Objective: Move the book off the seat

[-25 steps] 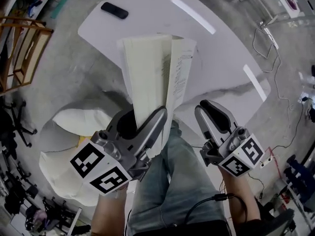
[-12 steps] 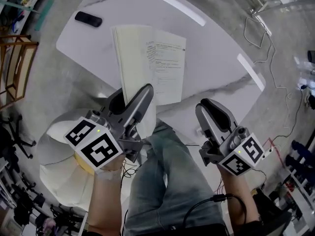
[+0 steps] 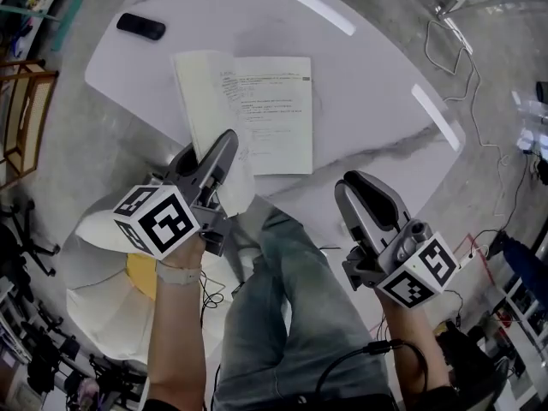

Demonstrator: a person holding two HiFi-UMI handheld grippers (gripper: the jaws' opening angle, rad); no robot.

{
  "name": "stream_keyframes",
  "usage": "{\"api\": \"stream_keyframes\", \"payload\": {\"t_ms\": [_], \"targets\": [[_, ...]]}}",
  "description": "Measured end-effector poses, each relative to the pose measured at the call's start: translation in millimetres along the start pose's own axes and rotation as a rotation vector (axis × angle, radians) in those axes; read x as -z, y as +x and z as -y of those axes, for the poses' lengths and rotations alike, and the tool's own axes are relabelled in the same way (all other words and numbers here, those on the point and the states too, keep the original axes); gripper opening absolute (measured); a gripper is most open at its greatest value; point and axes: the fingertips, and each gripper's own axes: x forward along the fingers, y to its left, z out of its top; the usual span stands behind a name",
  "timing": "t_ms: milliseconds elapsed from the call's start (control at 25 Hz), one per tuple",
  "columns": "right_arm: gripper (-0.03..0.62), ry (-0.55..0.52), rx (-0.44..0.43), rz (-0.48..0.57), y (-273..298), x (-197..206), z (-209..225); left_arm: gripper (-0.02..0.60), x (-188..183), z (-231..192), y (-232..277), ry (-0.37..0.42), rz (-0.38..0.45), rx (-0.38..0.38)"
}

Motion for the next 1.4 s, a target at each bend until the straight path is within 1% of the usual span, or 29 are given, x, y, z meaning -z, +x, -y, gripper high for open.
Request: {"api": "stream_keyframes", "payload": {"t_ms": [160, 320, 520, 680, 800, 1000, 1200, 1400], "targets": [[0.091, 0.002, 0.000, -0.007, -1.0, 3.9, 3.4, 0.121, 1.4, -2.5, 6.2, -0.012, 0.011, 0.022], [0.091, 0.008, 0.002, -0.010, -2.1, 5.8, 7.4, 0.126, 4.6, -2.3, 16.0, -0.014, 0.002, 0.047], [0.091, 0.011, -0.002, -0.010, -3.1, 5.0, 12.8, 0.137, 13.0, 5.9, 27.4, -0.018, 0.002, 0.100], [0.091, 0.007, -0.004, -0.019, -2.8, 6.7, 16.9, 0.151, 20.0, 14.2, 35.8, -0.005, -0.017, 0.121], [0.091, 0.005, -0.006, -0.023, -3.4, 7.2, 18.1, 0.153, 24.7, 22.8, 41.4, -0.009, -0.019, 0.158], [0.091, 0.008, -0.002, -0.019, -8.1, 4.8, 25.4, 0.153, 28.8, 28.5, 48.2, -0.029, -0.016, 0.156], [0.091, 0.013, 0.007, -0.012, -12.9, 4.1, 30.5, 0.160, 28.8, 34.1, 47.9, -0.039, -0.005, 0.171], [0.091, 0.012, 0.012, -0.004, -23.5, 3.0, 35.9, 0.186, 32.5, 64.5, 46.5, -0.014, 0.009, 0.255]]}}
